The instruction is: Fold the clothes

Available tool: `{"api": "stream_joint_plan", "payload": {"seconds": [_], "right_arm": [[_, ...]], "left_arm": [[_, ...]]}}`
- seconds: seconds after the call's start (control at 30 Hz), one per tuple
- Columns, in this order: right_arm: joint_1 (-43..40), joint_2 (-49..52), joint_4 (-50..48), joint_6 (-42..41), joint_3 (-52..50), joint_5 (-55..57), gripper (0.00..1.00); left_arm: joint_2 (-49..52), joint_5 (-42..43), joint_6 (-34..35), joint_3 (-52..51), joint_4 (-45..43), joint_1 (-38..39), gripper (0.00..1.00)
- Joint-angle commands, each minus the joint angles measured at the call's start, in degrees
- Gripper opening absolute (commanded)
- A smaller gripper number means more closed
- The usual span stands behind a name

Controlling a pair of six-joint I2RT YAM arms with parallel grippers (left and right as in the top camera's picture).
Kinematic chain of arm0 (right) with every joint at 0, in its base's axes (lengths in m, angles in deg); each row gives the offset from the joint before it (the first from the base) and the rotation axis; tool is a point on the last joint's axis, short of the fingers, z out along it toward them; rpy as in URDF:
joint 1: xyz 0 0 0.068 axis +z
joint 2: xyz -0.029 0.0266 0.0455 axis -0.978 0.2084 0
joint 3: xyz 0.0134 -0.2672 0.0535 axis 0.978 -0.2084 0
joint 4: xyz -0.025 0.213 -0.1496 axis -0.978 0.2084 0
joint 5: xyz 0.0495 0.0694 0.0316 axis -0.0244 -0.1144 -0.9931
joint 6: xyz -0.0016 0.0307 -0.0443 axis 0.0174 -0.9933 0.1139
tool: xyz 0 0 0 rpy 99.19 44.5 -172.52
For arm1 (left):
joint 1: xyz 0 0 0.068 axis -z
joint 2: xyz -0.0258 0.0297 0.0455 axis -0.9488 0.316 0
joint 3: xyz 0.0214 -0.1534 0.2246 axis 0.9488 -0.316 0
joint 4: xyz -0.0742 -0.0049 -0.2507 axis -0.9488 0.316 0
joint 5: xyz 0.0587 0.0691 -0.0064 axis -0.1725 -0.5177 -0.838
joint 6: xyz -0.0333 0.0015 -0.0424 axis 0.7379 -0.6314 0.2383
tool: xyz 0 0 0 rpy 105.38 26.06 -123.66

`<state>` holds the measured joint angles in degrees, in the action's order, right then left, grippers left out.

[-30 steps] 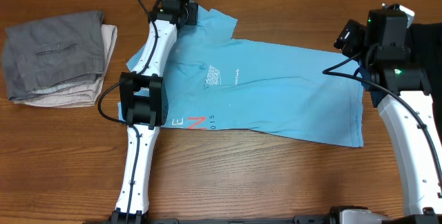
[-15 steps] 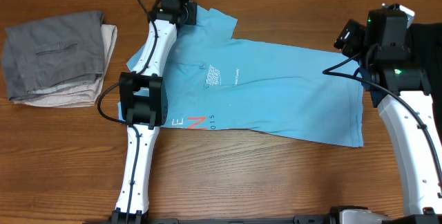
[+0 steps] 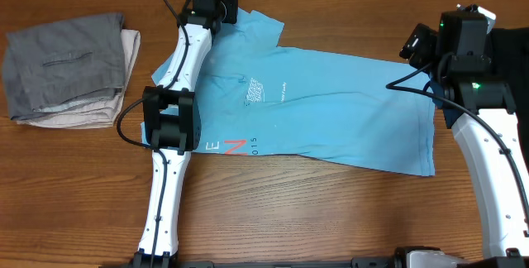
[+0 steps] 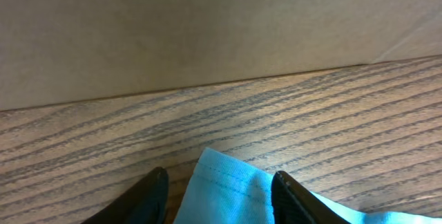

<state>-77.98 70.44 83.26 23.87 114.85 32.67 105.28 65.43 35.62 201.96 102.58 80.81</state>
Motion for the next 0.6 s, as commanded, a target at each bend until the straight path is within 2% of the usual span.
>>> {"api": "stream_joint_plan", "payload": {"seconds": [0.0,0.17,0.57], "right_arm": [[-0.11,-0.04,-0.28,-0.46,0.22,0.35,1.00],[-0.11,-0.02,-0.26,-0.46,0.22,0.35,1.00],[-0.11,-0.04,-0.26,-0.46,0.22,0.35,1.00]], "left_arm": [[1.11,0.83,-0.72,-0.35,-0.02,-0.22,0.54],[1.16,0.85,-1.62,-1.11,1.11,-0.22,0.56],[0.85,0.63,-1.53,-0.98,18.88,-0.26,0.56]]}}
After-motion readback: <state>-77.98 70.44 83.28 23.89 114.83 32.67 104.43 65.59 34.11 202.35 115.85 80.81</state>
